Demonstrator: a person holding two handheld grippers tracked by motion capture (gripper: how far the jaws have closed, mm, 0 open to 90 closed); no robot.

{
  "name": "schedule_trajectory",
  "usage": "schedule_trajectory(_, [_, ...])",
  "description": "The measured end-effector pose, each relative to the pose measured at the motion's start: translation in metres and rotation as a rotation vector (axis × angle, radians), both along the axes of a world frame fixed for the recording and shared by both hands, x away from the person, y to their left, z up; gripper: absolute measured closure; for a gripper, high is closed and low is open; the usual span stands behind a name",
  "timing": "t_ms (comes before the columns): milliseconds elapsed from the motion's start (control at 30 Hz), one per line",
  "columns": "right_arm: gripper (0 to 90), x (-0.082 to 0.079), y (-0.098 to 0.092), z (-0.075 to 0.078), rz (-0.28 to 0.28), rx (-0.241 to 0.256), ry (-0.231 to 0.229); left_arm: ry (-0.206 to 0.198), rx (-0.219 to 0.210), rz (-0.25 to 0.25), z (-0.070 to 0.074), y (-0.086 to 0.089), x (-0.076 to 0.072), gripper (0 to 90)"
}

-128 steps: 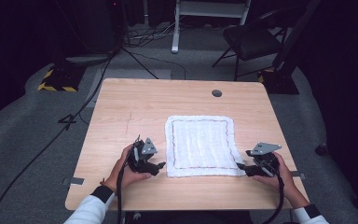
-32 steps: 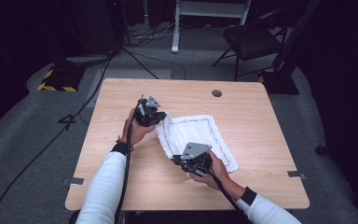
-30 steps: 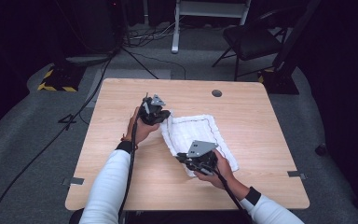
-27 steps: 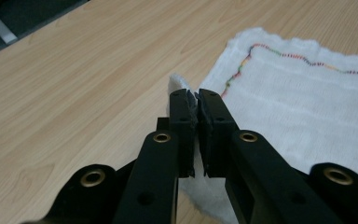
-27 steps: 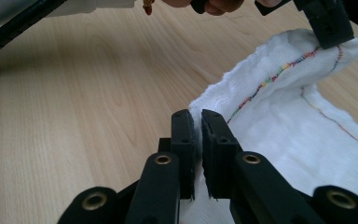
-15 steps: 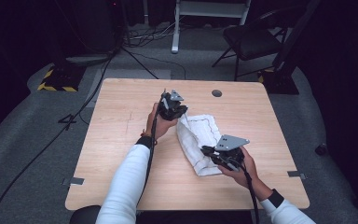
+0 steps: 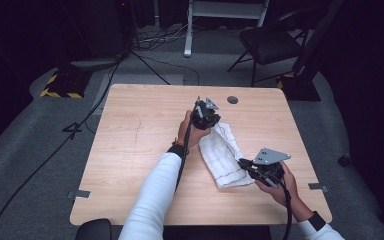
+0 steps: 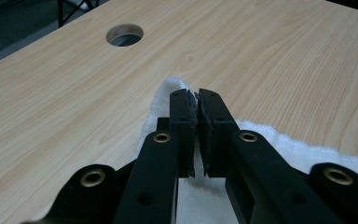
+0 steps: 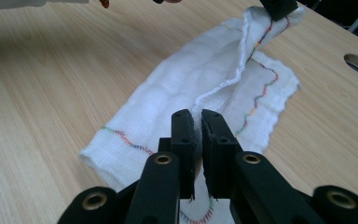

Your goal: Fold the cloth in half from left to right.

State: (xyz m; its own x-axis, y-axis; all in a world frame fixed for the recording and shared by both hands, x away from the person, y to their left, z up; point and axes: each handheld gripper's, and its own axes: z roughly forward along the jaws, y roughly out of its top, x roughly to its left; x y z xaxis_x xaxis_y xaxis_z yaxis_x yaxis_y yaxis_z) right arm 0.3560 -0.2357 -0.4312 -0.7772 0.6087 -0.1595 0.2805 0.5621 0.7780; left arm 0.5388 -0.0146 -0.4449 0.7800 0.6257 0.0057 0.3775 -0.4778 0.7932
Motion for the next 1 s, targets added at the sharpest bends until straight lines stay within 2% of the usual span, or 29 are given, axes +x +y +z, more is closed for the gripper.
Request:
schedule_trajectory(267, [83.4,0.002,-0.021,-0.010,-0.058,-0.016,0.041,0.015,0.000,0.003,-0.010,-0.017,0.003,82.9])
schedule_trajectory(300, [82.6,0.002,-0.022,-0.013,-0.063,-0.021,0.049,0.010,0.011,0.024,-0.012,-0.022,0.003,78.8])
schedule_trajectory(400, [77.6,0.002,-0.024,-0.017,-0.066,-0.037,0.062,0.018,-0.001,0.011,-0.013,-0.023,0.002,70.1])
schedule_trajectory(433, [68.4,0.003,-0.027,-0.020,-0.069,-0.042,0.085,0.017,0.006,0.013,-0.013,-0.022,-0.001,64.8])
schedule_trajectory(467, [65.7,0.003,-0.028,-0.022,-0.079,-0.049,0.093,0.017,0.006,0.013,-0.013,-0.022,-0.001,58.4])
schedule_trajectory(533, [60.5,0.004,-0.032,-0.025,-0.092,-0.049,0.098,0.034,0.024,0.018,-0.012,-0.017,-0.008,47.1])
schedule_trajectory(600, [57.2,0.005,-0.036,-0.025,-0.109,-0.054,0.106,0.033,0.032,-0.005,-0.011,-0.012,-0.017,38.5])
schedule_trajectory(633, [57.2,0.005,-0.036,-0.025,-0.109,-0.054,0.106,0.033,0.032,-0.005,-0.011,-0.012,-0.017,35.7])
schedule_trajectory(667, [54.2,0.007,-0.040,-0.025,-0.125,-0.054,0.103,0.042,0.038,-0.025,-0.011,-0.010,-0.023,33.0])
schedule_trajectory(700, [53.2,0.008,-0.043,-0.025,-0.134,-0.048,0.103,0.054,0.059,-0.060,-0.012,-0.006,-0.037,30.6])
schedule_trajectory(733, [52.0,0.009,-0.045,-0.025,-0.137,-0.038,0.107,0.054,0.059,-0.060,-0.012,-0.006,-0.037,28.9])
schedule_trajectory(767, [50.9,0.011,-0.047,-0.025,-0.140,-0.039,0.109,0.073,0.058,-0.095,-0.013,-0.003,-0.053,28.0])
schedule_trajectory(800, [50.1,0.012,-0.049,-0.027,-0.143,-0.043,0.111,0.073,0.058,-0.095,-0.013,-0.003,-0.053,27.6])
schedule_trajectory(833, [49.5,0.014,-0.050,-0.028,-0.147,-0.049,0.111,0.071,0.071,-0.136,-0.013,-0.001,-0.071,26.4])
schedule_trajectory(867, [49.5,0.014,-0.050,-0.028,-0.147,-0.049,0.111,0.071,0.071,-0.136,-0.013,-0.001,-0.071,25.0])
schedule_trajectory(933, [48.7,0.018,-0.053,-0.032,-0.147,-0.058,0.118,0.068,0.075,-0.180,-0.015,-0.001,-0.088,25.1])
schedule_trajectory(967, [48.6,0.019,-0.053,-0.032,-0.146,-0.066,0.116,0.066,0.079,-0.214,-0.017,-0.001,-0.103,25.1])
schedule_trajectory(1000, [48.4,0.019,-0.054,-0.033,-0.144,-0.072,0.111,0.067,0.084,-0.233,-0.018,-0.002,-0.109,25.1])
